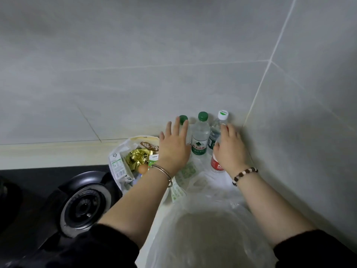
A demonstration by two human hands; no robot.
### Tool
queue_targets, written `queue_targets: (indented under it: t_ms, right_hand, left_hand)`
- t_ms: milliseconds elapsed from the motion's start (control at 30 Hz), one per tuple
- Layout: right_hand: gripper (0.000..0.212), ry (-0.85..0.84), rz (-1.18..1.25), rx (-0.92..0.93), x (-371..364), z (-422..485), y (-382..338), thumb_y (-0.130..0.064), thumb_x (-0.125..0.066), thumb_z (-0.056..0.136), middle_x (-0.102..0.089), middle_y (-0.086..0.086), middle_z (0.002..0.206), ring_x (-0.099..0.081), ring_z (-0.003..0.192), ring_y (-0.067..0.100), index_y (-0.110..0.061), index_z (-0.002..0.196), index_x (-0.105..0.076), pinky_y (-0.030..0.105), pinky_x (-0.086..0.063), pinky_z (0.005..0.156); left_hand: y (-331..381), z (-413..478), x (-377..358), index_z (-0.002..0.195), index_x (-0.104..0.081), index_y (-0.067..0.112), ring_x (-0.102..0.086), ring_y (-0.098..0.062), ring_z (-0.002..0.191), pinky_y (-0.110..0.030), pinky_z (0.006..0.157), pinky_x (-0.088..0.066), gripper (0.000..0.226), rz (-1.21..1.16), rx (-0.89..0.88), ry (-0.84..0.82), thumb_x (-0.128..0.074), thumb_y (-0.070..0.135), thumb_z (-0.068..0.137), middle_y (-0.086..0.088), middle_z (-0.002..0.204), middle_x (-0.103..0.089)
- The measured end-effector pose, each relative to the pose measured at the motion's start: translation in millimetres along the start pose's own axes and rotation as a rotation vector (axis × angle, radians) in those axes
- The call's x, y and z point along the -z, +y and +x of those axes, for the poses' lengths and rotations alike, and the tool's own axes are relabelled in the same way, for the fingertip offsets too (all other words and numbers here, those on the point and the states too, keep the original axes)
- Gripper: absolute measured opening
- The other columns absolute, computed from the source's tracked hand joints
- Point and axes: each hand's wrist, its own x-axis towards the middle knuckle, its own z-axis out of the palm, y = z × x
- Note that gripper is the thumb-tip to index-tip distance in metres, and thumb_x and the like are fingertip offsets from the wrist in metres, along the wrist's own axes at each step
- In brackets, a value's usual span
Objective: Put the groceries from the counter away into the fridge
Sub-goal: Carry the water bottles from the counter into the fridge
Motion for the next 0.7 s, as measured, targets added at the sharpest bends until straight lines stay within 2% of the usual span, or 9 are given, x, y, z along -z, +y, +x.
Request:
queue_targets:
  t_ms: [100, 167, 233, 333, 400, 467, 600, 700]
  right_hand:
    - [0.047, 0.055, 0.002, -0.009, -6.4, 8.4, 1.9, -0.012, -0.059, 0.081, -0.048, 0.017, 0.123, -0.053, 0.101, 0.036, -0.002, 0.125, -0.048, 0.042, -0.047, 0.081]
    - [0.039, 0.076, 0.012, -0.012, -8.1, 13.2, 4.2, -0.010, -0.061, 0.079, -0.052, 0.018, 0.114, -0.055, 0.093, 0.037, -0.001, 0.116, -0.053, 0.041, -0.047, 0.072]
    - [0.033, 0.102, 0.017, 0.001, -10.8, 14.9, 6.2, -0.008, -0.063, 0.075, -0.054, 0.019, 0.106, -0.056, 0.084, 0.037, -0.001, 0.106, -0.056, 0.038, -0.046, 0.063]
    - [0.028, 0.111, -0.009, 0.027, -14.0, 17.1, 7.6, -0.010, -0.065, 0.074, -0.054, 0.019, 0.101, -0.056, 0.075, 0.036, -0.001, 0.099, -0.057, 0.033, -0.040, 0.054]
    - [0.026, 0.105, -0.036, 0.032, -13.5, 18.7, 8.2, -0.013, -0.063, 0.076, -0.054, 0.019, 0.103, -0.056, 0.073, 0.035, -0.002, 0.099, -0.056, 0.031, -0.036, 0.053]
    - [0.024, 0.098, -0.064, 0.032, -11.2, 19.3, 9.3, -0.015, -0.059, 0.082, -0.053, 0.019, 0.104, -0.057, 0.073, 0.035, -0.003, 0.102, -0.055, 0.031, -0.035, 0.053]
    - [0.027, 0.064, -0.102, 0.005, -5.3, 24.5, 16.3, -0.025, -0.049, 0.092, -0.052, 0.015, 0.106, -0.061, 0.079, 0.036, -0.003, 0.108, -0.050, 0.033, -0.038, 0.054]
    - [0.031, 0.049, -0.024, 0.012, -3.2, 29.1, 23.6, -0.031, -0.052, 0.093, -0.055, 0.016, 0.104, -0.061, 0.084, 0.038, -0.002, 0.104, -0.051, 0.039, -0.047, 0.063]
  left_hand:
    - [-6.0, 25.0, 4.3, 0.150, -0.003, 0.018, -0.012, -0.033, 0.143, -0.048, 0.113, -0.025, 0.073, -0.011, 0.002, 0.001, -0.048, 0.027, 0.094, -0.005, 0.159, 0.000]
    - [-7.0, 37.3, 4.7, 0.150, -0.004, 0.016, -0.031, -0.033, 0.134, -0.041, 0.103, -0.038, 0.072, -0.051, -0.011, -0.051, -0.048, 0.020, 0.093, -0.005, 0.158, -0.007]
    - [-7.2, 45.3, 5.6, 0.149, -0.014, 0.013, -0.049, -0.033, 0.113, -0.036, 0.086, -0.043, 0.066, -0.073, -0.018, -0.050, -0.047, 0.014, 0.092, -0.006, 0.152, -0.023]
    - [-7.6, 49.4, 5.8, 0.136, -0.037, 0.010, -0.055, -0.032, 0.096, -0.033, 0.072, -0.039, 0.046, -0.045, -0.041, 0.029, -0.049, 0.015, 0.092, -0.010, 0.128, -0.046]
    - [-3.6, 47.3, 5.7, 0.121, -0.047, 0.009, -0.056, -0.032, 0.092, -0.032, 0.069, -0.037, 0.032, -0.006, -0.099, 0.037, -0.052, 0.022, 0.092, -0.011, 0.113, -0.053]
    - [2.2, 41.8, 5.3, 0.110, -0.050, 0.008, -0.057, -0.033, 0.087, -0.032, 0.066, -0.036, 0.028, 0.034, -0.159, 0.016, -0.055, 0.027, 0.091, -0.011, 0.104, -0.055]
    - [9.7, 29.5, 2.8, 0.107, -0.051, 0.006, -0.057, -0.033, 0.083, -0.031, 0.064, -0.036, 0.029, 0.020, -0.182, -0.007, -0.056, 0.029, 0.090, -0.011, 0.101, -0.053]
    - [7.8, 22.2, 0.7, 0.101, -0.054, 0.005, -0.054, -0.030, 0.075, -0.030, 0.064, -0.038, 0.027, -0.054, -0.150, 0.008, -0.060, 0.028, 0.088, -0.010, 0.098, -0.051]
